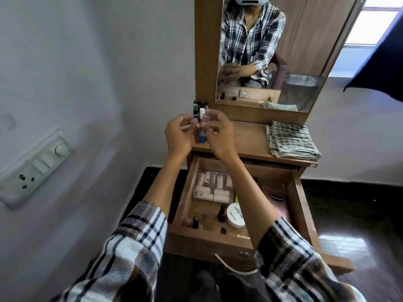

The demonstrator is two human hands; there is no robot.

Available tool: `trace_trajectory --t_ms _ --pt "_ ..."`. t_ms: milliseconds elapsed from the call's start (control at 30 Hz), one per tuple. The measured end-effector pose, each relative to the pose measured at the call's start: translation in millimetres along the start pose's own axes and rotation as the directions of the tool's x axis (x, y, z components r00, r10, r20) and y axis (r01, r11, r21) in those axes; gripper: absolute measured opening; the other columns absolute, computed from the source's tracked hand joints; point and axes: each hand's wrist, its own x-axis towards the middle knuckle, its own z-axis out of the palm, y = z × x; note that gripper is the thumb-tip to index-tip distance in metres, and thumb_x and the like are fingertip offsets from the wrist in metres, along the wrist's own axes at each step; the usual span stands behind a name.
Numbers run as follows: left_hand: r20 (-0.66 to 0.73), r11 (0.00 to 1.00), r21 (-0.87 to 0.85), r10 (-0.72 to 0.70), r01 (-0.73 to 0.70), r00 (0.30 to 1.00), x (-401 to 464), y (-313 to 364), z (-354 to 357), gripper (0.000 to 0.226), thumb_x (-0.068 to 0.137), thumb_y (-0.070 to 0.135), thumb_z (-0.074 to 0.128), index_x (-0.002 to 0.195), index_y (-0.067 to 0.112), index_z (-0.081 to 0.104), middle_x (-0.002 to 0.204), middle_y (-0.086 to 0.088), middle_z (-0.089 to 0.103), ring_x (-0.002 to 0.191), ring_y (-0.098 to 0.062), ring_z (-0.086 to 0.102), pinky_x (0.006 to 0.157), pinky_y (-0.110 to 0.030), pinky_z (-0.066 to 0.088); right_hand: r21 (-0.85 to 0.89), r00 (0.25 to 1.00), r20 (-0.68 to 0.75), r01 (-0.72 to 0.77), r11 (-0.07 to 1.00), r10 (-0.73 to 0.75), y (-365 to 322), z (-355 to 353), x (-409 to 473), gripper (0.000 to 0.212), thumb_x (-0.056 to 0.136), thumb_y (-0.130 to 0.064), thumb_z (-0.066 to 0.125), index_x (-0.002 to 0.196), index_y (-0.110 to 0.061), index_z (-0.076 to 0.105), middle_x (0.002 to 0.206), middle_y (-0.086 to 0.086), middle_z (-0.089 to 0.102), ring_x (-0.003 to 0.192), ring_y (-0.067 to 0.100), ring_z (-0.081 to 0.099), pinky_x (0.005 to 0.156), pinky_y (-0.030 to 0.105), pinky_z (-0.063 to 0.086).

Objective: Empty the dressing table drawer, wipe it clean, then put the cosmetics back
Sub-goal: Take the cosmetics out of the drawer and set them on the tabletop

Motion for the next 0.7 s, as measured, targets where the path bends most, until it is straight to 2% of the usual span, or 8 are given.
trace_trajectory --t_ms 33,133,200,267,333,467,533,700 --pt "-0.016 1.0 0.012 0.001 0.0 1.0 9.0 -3.5 3.8 0.021 0.087 0.003 0.061 0.107 -0.001 0.063 0.098 -0.002 0.061 0.084 -0.002 0.053 0.062 0.003 0.041 -0.004 0.999 -0.034 -0.002 1.0 0.002 4.2 5.3 9.7 0.033 0.09 -0.005 0.057 0.123 -0.011 0.055 0.121 0.006 0.057 0.108 0.017 0.058 0.089 0.036 0.054" --pt "-0.045 1.0 0.01 -0.023 0.024 0.999 31.9 -18.4 15.6 0.02 0.09 0.003 0.056 0.109 0.0 0.063 0.099 -0.002 0.059 0.071 0.005 0.055 0.058 0.001 0.042 -0.039 0.994 -0.113 0.0 0.999 -0.004 23.0 16.4 33.4 0.034 0.091 -0.004 0.056 0.124 -0.01 0.055 0.118 -0.002 0.056 0.095 -0.002 0.055 0.081 0.008 0.049" --pt "-0.043 1.0 -0.011 -0.028 0.027 0.999 42.8 -29.1 22.3 0.021 0.091 0.002 0.055 0.11 -0.002 0.062 0.093 0.002 0.057 0.061 0.015 0.055 0.053 0.0 0.042 -0.057 0.993 -0.117 -0.004 0.998 -0.003 36.3 21.8 42.3 0.034 0.091 0.0 0.054 0.125 -0.008 0.055 0.115 -0.002 0.054 0.089 -0.005 0.052 0.074 -0.001 0.044" --pt "-0.047 1.0 0.011 -0.009 0.009 0.999 50.3 -38.7 28.4 0.022 0.09 0.001 0.055 0.11 -0.004 0.063 0.089 0.004 0.057 0.06 0.019 0.053 0.054 0.001 0.04 -0.074 0.994 -0.105 0.006 0.997 -0.014 49.2 27.2 48.8 0.035 0.091 0.002 0.054 0.125 -0.009 0.055 0.115 0.003 0.056 0.094 0.001 0.054 0.076 0.002 0.046" --pt "-0.057 0.999 0.047 0.004 -0.001 0.998 55.2 -45.9 32.9 0.024 0.09 0.003 0.057 0.113 -0.002 0.063 0.1 -0.004 0.064 0.076 0.008 0.058 0.062 0.002 0.041 -0.121 0.993 -0.111 0.021 0.992 -0.034 57.0 31.3 52.2 0.036 0.09 0.002 0.054 0.124 -0.011 0.056 0.114 0.003 0.057 0.097 0.005 0.055 0.079 0.01 0.05" --pt "-0.057 0.999 0.039 0.012 -0.01 0.998 62.8 -56.1 43.1 0.03 0.09 0.014 0.06 0.118 0.004 0.062 0.116 -0.01 0.064 0.106 -0.017 0.059 0.087 -0.018 0.049 -0.135 0.99 -0.125 0.048 0.99 -0.065 67.3 35.5 55.7 0.039 0.09 0.01 0.051 0.124 -0.008 0.057 0.107 -0.001 0.051 0.082 -0.006 0.052 0.067 -0.003 0.042" --pt "-0.051 0.999 0.052 0.01 -0.007 0.999 62.6 -58.6 46.0 0.032 0.089 0.014 0.06 0.121 0.005 0.061 0.119 -0.009 0.063 0.107 -0.018 0.059 0.086 -0.019 0.046 -0.154 0.987 -0.131 0.067 0.986 -0.087 70.0 37.0 55.9 0.042 0.089 0.011 0.051 0.126 -0.008 0.056 0.107 -0.001 0.05 0.084 -0.004 0.052 0.069 -0.003 0.042" --pt "-0.021 0.999 0.047 0.01 -0.009 1.0 58.4 -69.9 48.2 0.029 0.086 0.004 0.062 0.115 0.007 0.065 0.113 -0.008 0.066 0.1 -0.018 0.063 0.08 -0.017 0.048 -0.232 0.994 -0.093 0.026 0.972 -0.049 76.1 39.9 58.5 0.057 0.084 0.011 0.056 0.131 -0.019 0.052 0.11 -0.007 0.044 0.102 0.01 0.055 0.088 0.026 0.054"
